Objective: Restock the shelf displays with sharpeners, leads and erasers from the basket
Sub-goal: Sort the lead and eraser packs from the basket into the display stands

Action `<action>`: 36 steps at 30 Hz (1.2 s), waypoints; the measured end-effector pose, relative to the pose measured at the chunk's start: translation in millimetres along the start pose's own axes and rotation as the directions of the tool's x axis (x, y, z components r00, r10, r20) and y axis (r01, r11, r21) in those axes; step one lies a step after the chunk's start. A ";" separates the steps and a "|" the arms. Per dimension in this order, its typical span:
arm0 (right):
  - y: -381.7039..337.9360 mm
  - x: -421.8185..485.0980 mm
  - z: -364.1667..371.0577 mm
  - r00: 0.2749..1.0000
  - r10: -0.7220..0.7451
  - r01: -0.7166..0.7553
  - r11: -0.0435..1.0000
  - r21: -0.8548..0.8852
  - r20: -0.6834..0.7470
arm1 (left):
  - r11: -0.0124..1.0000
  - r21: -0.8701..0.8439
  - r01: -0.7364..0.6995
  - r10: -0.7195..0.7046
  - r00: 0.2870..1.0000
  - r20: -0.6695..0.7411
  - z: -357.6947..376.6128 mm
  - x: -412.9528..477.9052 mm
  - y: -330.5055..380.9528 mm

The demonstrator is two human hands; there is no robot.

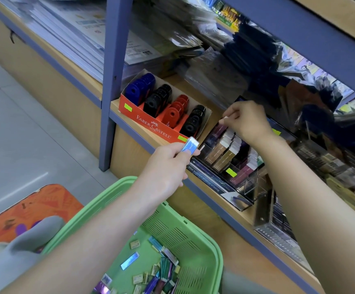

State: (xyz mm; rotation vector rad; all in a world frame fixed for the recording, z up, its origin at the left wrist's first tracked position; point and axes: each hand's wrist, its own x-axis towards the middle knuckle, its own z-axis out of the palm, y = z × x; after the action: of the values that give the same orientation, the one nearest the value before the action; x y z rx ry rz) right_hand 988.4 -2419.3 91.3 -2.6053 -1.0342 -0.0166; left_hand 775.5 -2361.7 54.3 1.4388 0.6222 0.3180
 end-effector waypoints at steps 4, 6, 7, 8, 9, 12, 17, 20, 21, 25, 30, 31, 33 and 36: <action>4.4 2.4 -1.8 0.997 -0.041 0.044 0.998 0.047 -0.062 | 1.000 0.000 0.000 0.000 1.000 0.000 -1.5 0.2 -2.1; 3.1 4.5 -3.0 0.998 -0.041 0.043 0.998 0.044 -0.049 | 1.000 -0.005 0.003 -0.003 1.000 0.002 -1.1 0.7 -1.8; 1.3 5.7 -4.5 0.998 -0.044 0.045 0.998 0.032 -0.040 | 1.000 -0.005 0.004 -0.004 1.000 0.002 -0.7 1.1 -1.5; -0.5 6.9 -6.1 0.999 -0.045 0.045 0.999 0.019 -0.030 | 1.000 -0.005 0.003 -0.003 1.000 0.001 -0.4 1.6 -1.3; -2.2 7.7 -7.6 0.999 -0.043 0.043 0.999 0.008 -0.017 | 1.000 -0.006 0.002 -0.002 1.000 0.000 -0.2 1.9 -1.2; -3.8 8.9 -12.1 0.999 -0.034 0.034 0.999 -0.019 0.030 | 1.000 -0.008 -0.003 0.003 1.000 0.006 0.8 2.4 -1.2; -4.1 12.1 -16.0 0.997 -0.003 0.007 0.999 -0.042 0.082 | 1.000 -0.008 0.005 -0.005 1.000 0.004 0.9 2.7 -2.0; -4.0 12.6 -18.2 0.993 0.018 -0.012 0.999 -0.047 0.116 | 1.000 -0.011 0.008 -0.008 1.000 0.004 1.6 3.0 -1.2; -3.1 11.8 -16.9 0.992 0.014 -0.009 0.999 -0.042 0.122 | 1.000 -0.013 0.008 -0.008 1.000 0.004 1.9 3.2 -0.8; -0.4 7.5 -0.8 0.992 -0.015 0.024 0.997 -0.070 0.127 | 1.000 -0.014 0.013 -0.013 1.000 0.008 2.1 4.3 -0.8; 0.8 11.6 10.5 0.993 0.015 -0.003 0.995 -0.102 0.117 | 1.000 -0.021 0.012 -0.011 1.000 0.008 1.3 5.1 -1.2; 1.0 13.2 11.9 0.993 0.030 -0.019 0.995 -0.096 0.115 | 1.000 -0.019 0.014 -0.014 1.000 0.003 1.0 5.7 -1.7; 2.1 14.9 14.5 0.992 0.048 -0.037 0.995 -0.097 0.116 | 1.000 -0.017 0.019 -0.019 1.000 -0.004 0.7 7.8 -3.2; 4.8 11.2 15.0 0.998 0.011 -0.006 0.997 -0.080 0.070 | 1.000 0.017 0.003 -0.003 1.000 0.004 0.6 9.5 -6.2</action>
State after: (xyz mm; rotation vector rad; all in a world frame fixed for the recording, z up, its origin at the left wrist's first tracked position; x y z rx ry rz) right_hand 998.2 -2410.4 77.2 -2.7002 -1.0669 0.0363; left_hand 782.5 -2357.7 46.3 1.4544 0.6251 0.3081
